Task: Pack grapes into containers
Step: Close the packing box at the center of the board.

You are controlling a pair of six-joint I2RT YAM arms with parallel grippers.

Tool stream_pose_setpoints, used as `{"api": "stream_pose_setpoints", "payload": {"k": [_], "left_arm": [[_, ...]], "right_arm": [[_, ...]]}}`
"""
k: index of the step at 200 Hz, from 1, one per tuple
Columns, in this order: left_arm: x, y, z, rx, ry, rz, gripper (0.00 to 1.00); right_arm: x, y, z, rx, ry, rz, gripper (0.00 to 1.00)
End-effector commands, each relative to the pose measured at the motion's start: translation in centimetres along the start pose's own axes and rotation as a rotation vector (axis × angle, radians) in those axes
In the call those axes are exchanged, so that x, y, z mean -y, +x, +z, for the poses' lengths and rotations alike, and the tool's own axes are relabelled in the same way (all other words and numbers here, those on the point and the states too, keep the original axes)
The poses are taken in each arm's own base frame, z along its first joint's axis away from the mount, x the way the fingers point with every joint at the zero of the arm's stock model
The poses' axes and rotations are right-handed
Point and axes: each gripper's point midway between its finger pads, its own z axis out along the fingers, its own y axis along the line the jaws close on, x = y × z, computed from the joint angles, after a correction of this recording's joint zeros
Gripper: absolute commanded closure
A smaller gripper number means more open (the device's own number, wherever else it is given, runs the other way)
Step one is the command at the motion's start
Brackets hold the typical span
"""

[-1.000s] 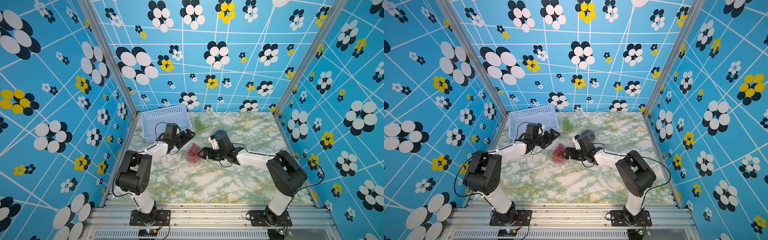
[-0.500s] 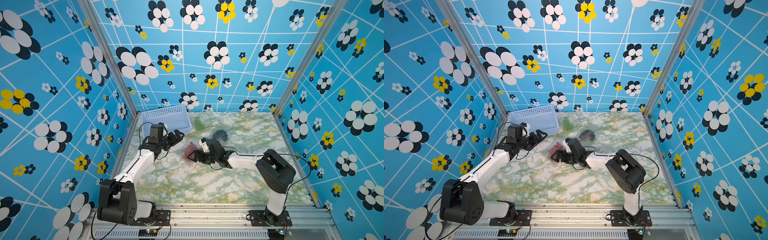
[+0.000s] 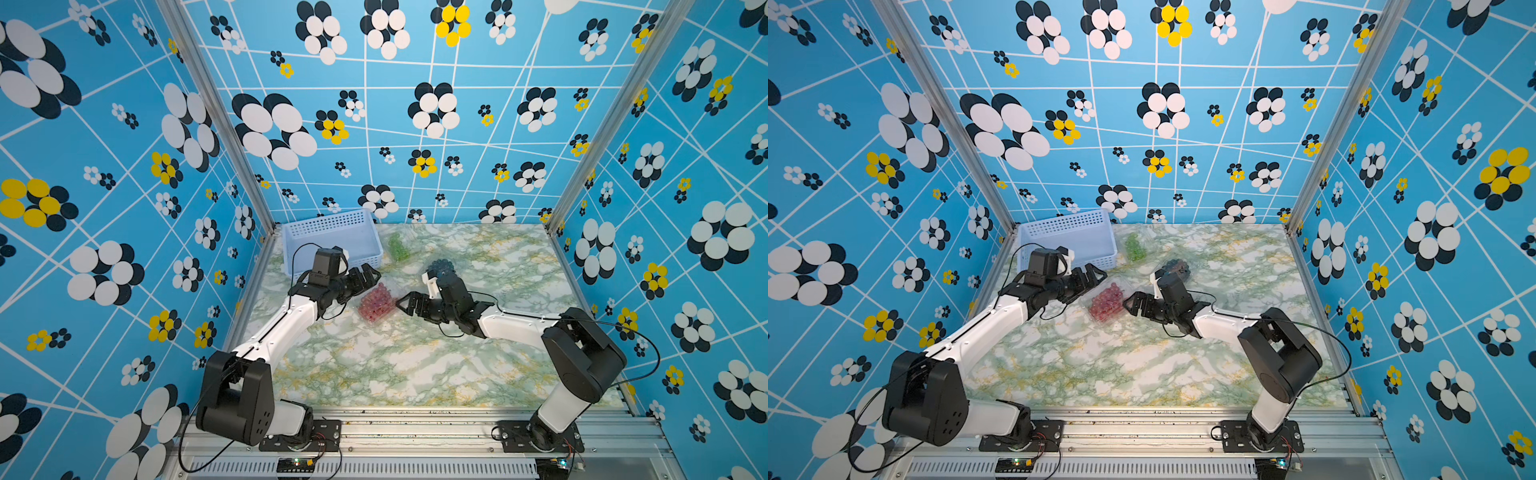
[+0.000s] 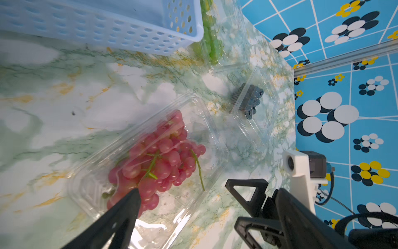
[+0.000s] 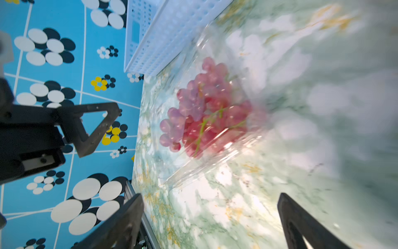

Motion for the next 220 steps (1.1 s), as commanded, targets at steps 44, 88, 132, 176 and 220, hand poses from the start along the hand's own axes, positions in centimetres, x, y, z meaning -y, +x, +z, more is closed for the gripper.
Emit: {"api": "stream_pose_setpoints", "payload": {"k": [44, 88, 132, 176, 220], "left_arm": [[2.0, 1.4, 3.1, -0.041, 0.023, 0.037, 0.0], [1.7, 2.6, 4.2, -0.065, 0.017, 0.035, 0.0], [1.0, 3.5, 5.0, -0.086, 0.007, 0.031, 0.01], [0.1, 4.3, 5.4, -0.1, -0.005, 0.026, 0.01], [-0.2, 4.6, 5.5, -0.106, -0.009, 0.027, 0.0]], "right_arm": [[2.5, -2.5, 0.5, 0.083, -0.034, 0.096, 0.15], [3.3, -3.3, 1.5, 0.095, -0.066, 0.139, 0.31], [3.3, -3.4, 2.4, 0.099, -0.104, 0.158, 0.43], [3.4, -3.7, 3.0, 0.112, -0.121, 0.183, 0.47], [3.2, -4.2, 3.8, 0.114, -0.139, 0.198, 0.57]]}}
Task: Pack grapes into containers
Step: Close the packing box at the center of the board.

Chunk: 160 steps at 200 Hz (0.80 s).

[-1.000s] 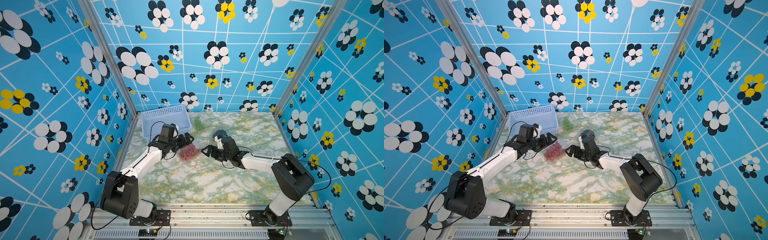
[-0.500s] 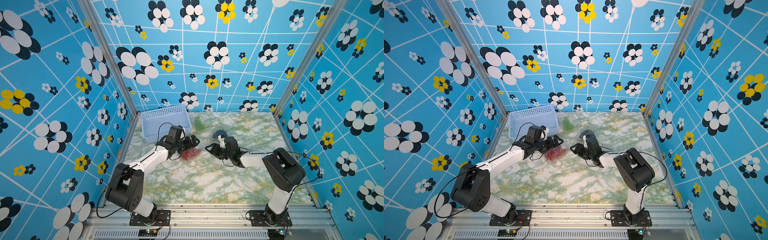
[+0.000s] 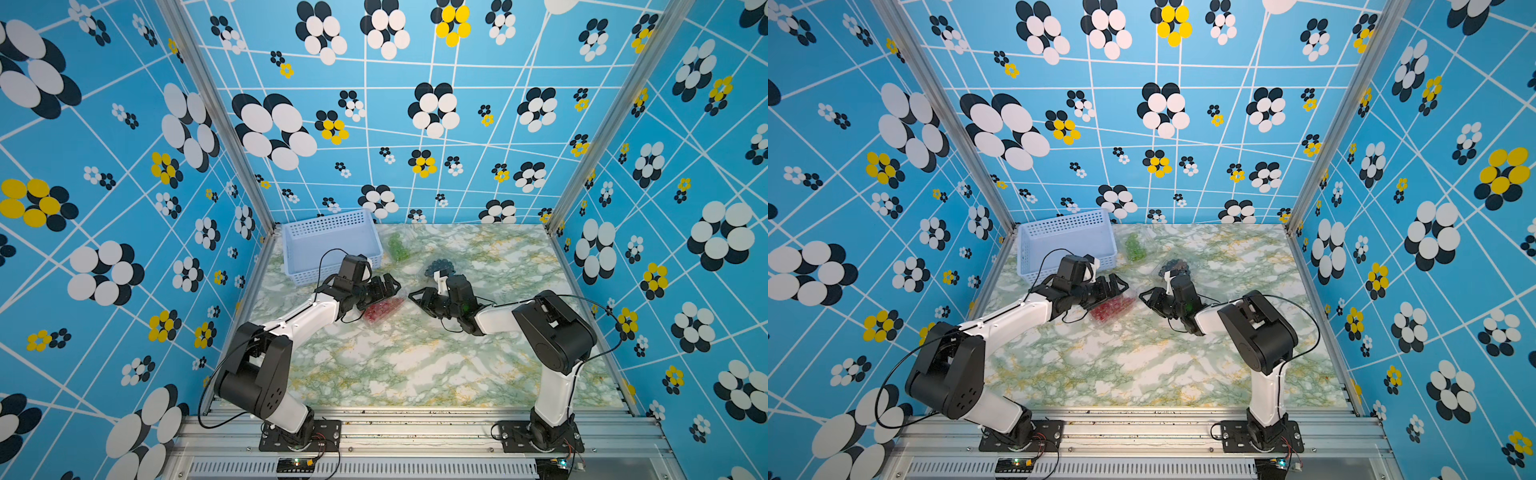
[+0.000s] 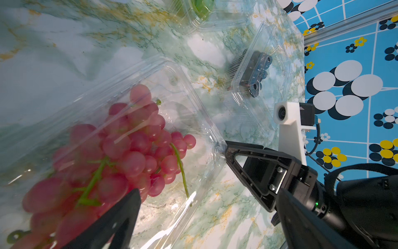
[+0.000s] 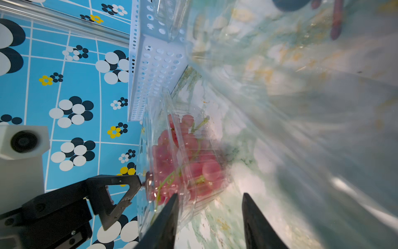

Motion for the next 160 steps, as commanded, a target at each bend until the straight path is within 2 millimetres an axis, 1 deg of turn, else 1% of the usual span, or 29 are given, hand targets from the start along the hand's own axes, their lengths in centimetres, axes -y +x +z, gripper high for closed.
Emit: {"api": "stream_pose_setpoints", "payload": {"k": [1, 26, 56, 89, 117, 137, 160], "left_arm": [[-0.8, 0.7, 0.6, -0.014, -0.016, -0.008, 0.0], [-1.0, 0.9, 0.8, -0.02, -0.02, -0.009, 0.01], [-1.2, 1.0, 1.0, -0.022, -0.02, -0.011, 0.01], [-1.5, 1.2, 1.2, -0.026, -0.022, -0.018, 0.0], [-1.6, 1.3, 1.2, -0.026, -0.024, -0.018, 0.0], [-1.8, 1.4, 1.2, -0.027, -0.027, -0.019, 0.0], [-2.0, 1.6, 1.2, -0.03, -0.03, -0.021, 0.0]], "right_arm": [[-0.9, -0.7, 0.6, 0.008, -0.04, 0.003, 0.58], [-1.4, -0.7, 0.7, 0.008, -0.054, 0.0, 0.6], [-1.3, -0.8, 0.9, 0.008, -0.054, 0.006, 0.63], [-1.1, -0.5, 1.2, 0.003, -0.06, 0.019, 0.67], [-1.6, -0.3, 1.4, -0.003, -0.068, 0.013, 0.69], [-1.6, -0.1, 1.6, -0.006, -0.066, 0.017, 0.73], [-1.5, 0.1, 2.0, -0.008, -0.068, 0.024, 0.79]]}}
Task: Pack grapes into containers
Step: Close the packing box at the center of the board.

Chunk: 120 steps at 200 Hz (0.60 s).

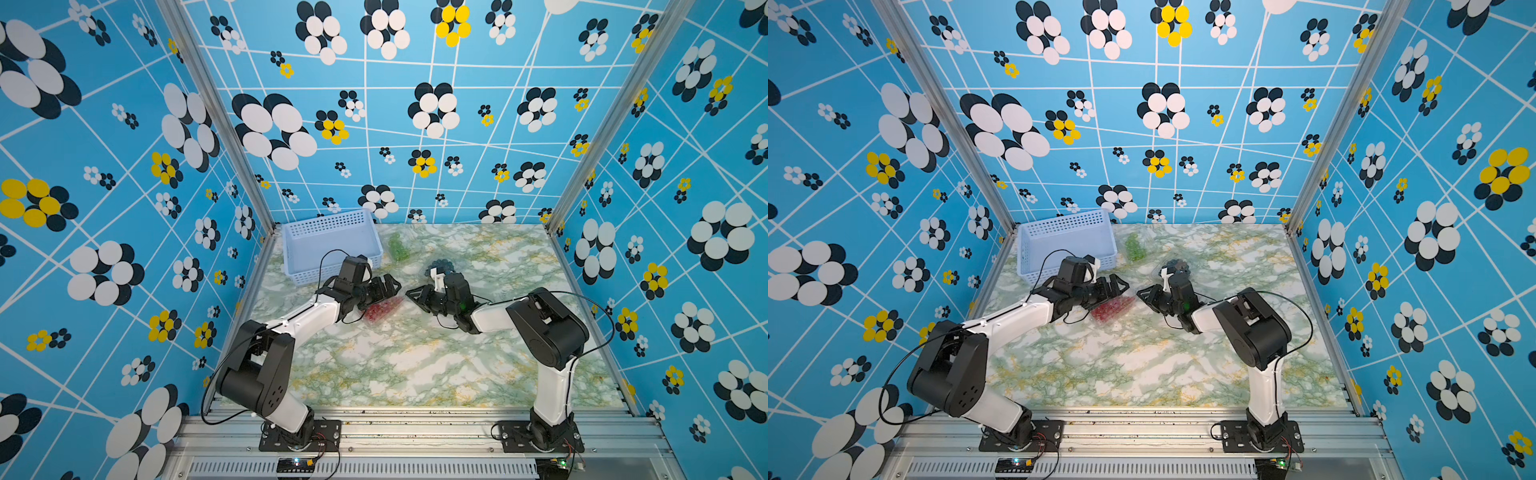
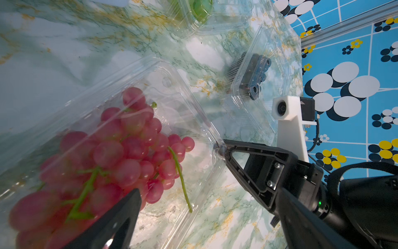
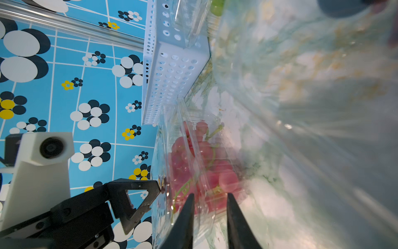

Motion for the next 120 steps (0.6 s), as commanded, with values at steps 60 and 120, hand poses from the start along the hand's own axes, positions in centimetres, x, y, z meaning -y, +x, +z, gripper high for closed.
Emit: {"api": "stream_pose_setpoints", "payload": {"k": [60, 120], "left_arm": [[-2.5, 1.8, 0.4, -0.044, -0.054, -0.037, 0.0], [-3.2, 1.9, 0.1, -0.039, -0.059, -0.049, 0.0]], "right_arm": [[0.6, 1.2, 1.4, -0.02, 0.002, 0.012, 0.83], [1.5, 1.9, 1.6, -0.024, 0.023, 0.017, 0.89]]}}
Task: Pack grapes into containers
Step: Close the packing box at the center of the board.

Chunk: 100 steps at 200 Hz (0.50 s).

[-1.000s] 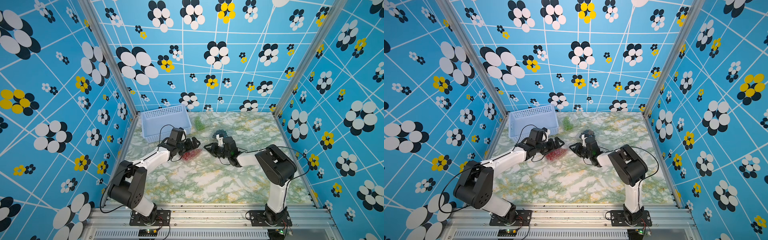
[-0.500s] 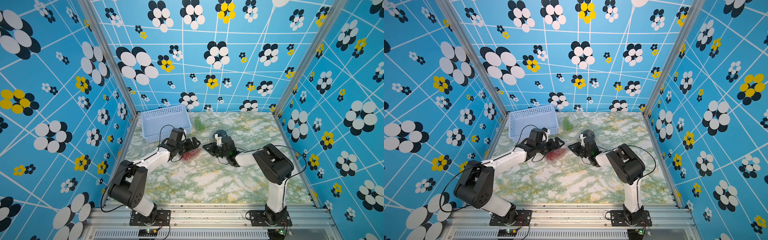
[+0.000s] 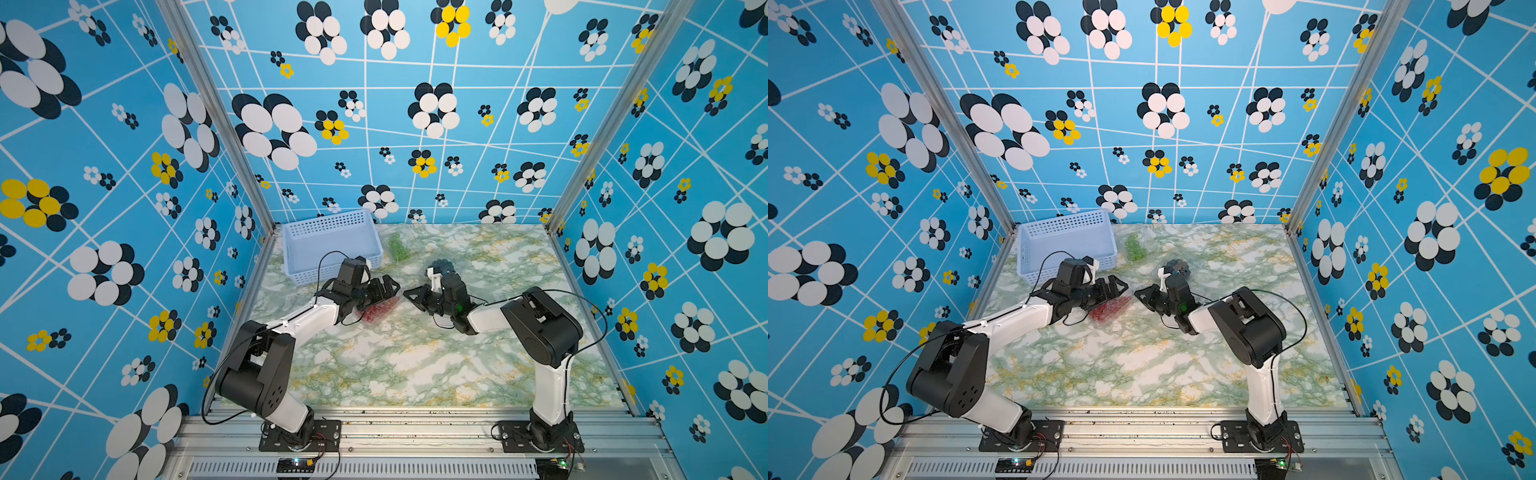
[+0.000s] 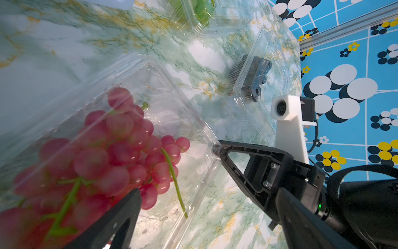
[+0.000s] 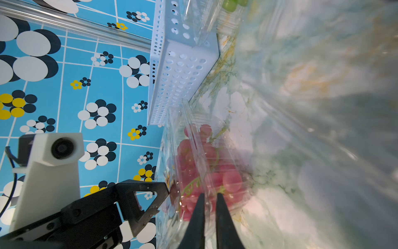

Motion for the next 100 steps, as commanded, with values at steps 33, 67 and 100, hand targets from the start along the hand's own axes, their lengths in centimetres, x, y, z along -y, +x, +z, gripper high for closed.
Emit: {"api": "stream_pose_setpoints", "payload": {"k": [33, 67, 100], "left_arm": [[-2.7, 1.8, -0.1, -0.054, -0.066, -0.049, 0.0], [-2.5, 1.0, -0.6, -0.039, -0.058, -0.043, 0.0], [-0.8, -0.6, -2.5, 0.005, -0.036, 0.043, 0.0]], "right_arm": [[2.1, 1.7, 0.6, -0.035, 0.057, 0.013, 0.9], [1.0, 1.2, 0.0, -0.029, 0.07, -0.029, 0.88], [-0.9, 0.0, -1.7, -0.015, 0.136, -0.124, 0.8]]}}
